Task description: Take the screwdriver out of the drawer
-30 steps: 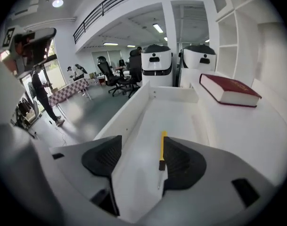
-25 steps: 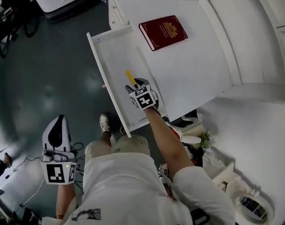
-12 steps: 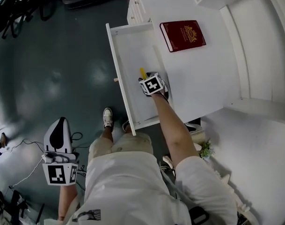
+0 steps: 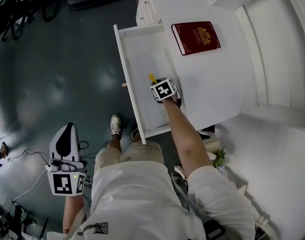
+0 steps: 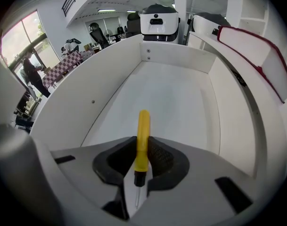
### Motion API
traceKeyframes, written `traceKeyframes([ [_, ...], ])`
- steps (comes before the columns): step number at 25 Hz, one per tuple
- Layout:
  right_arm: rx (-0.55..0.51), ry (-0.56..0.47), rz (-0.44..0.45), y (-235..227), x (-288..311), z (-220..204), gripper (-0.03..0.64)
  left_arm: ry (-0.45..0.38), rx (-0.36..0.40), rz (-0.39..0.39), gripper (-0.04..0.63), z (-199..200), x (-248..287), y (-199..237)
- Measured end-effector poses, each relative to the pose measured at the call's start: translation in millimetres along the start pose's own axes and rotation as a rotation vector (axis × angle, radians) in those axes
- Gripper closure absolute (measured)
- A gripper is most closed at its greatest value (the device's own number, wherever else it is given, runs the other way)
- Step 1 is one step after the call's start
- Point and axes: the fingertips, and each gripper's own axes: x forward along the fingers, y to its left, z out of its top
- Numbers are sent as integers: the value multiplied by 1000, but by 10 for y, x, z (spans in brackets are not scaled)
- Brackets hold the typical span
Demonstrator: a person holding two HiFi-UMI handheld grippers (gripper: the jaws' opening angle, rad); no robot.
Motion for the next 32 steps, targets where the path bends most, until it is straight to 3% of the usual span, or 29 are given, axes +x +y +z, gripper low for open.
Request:
traceKeyframes([
  [7, 55, 0, 3, 77, -101, -81, 535, -21, 15, -49, 578, 84, 57, 17],
  [22, 247, -140, -50, 220, -755, -42, 535, -135, 53, -238, 578, 481, 307, -7],
  [32, 373, -378, -68, 277, -1474, 69, 535, -193, 67, -361, 578, 691, 453, -252],
])
